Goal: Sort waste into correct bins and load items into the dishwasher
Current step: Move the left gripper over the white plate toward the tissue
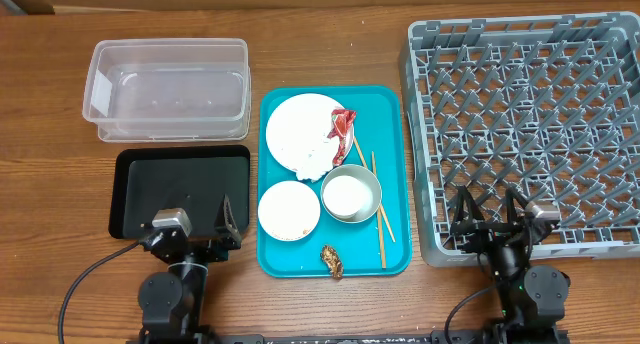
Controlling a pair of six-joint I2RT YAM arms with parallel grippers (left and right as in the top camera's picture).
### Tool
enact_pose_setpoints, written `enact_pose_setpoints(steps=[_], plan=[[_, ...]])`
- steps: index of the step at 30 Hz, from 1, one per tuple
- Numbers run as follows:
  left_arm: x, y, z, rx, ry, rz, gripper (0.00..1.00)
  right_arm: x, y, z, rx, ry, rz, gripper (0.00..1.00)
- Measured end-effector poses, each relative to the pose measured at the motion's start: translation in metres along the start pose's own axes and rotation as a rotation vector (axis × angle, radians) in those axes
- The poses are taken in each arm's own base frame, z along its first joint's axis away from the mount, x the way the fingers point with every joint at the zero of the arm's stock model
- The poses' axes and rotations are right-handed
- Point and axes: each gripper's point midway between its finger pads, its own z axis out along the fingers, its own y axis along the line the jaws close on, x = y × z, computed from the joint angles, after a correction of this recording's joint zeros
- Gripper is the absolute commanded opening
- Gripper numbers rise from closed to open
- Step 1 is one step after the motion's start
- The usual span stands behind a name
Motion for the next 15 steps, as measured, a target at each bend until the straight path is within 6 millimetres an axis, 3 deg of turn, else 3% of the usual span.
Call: enact_pose_setpoints(steps=[7,15], plan=[[-0.022,-0.009,-0.005,0.001,0.082,0.013,1.0,-0.029,0.01,-0.009,0.028,0.051,0.023,1.0],[-0.047,-0.027,0.014,0.022,0.289,0.001,1.0,-0.042,0.015,-0.005,0.104,0.265,0.054,1.0]])
